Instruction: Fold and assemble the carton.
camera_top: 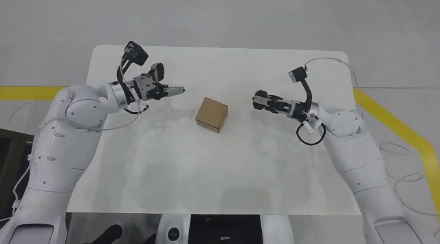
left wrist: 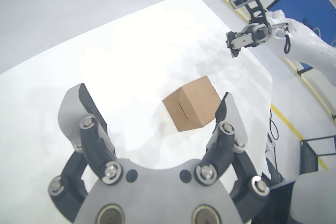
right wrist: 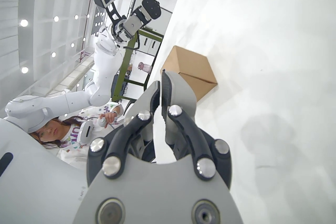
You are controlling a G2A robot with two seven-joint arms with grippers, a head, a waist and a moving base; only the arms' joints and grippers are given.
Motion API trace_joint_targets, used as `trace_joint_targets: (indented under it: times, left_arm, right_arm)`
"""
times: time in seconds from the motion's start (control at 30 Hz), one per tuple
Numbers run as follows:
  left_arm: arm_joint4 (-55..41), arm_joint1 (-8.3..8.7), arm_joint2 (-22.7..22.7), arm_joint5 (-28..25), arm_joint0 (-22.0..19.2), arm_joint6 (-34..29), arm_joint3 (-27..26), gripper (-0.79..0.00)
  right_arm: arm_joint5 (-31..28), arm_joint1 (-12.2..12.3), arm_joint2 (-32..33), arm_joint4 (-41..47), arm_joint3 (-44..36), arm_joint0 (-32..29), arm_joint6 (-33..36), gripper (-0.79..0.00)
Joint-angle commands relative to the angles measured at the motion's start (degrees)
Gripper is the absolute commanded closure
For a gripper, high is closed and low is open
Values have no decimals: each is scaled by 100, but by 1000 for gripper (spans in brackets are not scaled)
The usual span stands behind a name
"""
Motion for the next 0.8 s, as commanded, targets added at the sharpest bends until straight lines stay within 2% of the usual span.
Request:
trace_joint_targets:
  times: [0.0, 0.17, 0.23, 0.27, 0.3, 0.47, 0.77]
  left_arm:
    - [-52, -23, 67, 319, -192, -5, 164, -785]
    - [-50, -72, 203, 902, -561, 3, 669, -785]
    - [-92, -83, 203, 1047, -668, 41, 884, -785]
    - [-108, -85, 211, 1100, -719, -12, 984, -785]
    - [-126, -85, 196, 1126, -769, -12, 1088, -785]
    - [-143, -58, 90, 984, -957, -41, 1500, -785]
    - [-542, 51, -335, 655, -1107, -189, 1712, -785]
  right_arm:
    - [-227, 26, 116, -95, 101, 37, -152, -95]
    - [-744, 101, 428, -484, 337, 108, -684, -240]
    - [-915, 137, 559, -771, 358, 116, -929, -354]
    - [-992, 157, 624, -918, 346, 115, -1036, -468]
    - [-1039, 176, 688, -1057, 334, 105, -1148, -785]
    - [-1131, 263, 992, -1810, 173, 40, -1740, -785]
    - [-899, 361, 1436, -3138, -123, -133, -3001, -785]
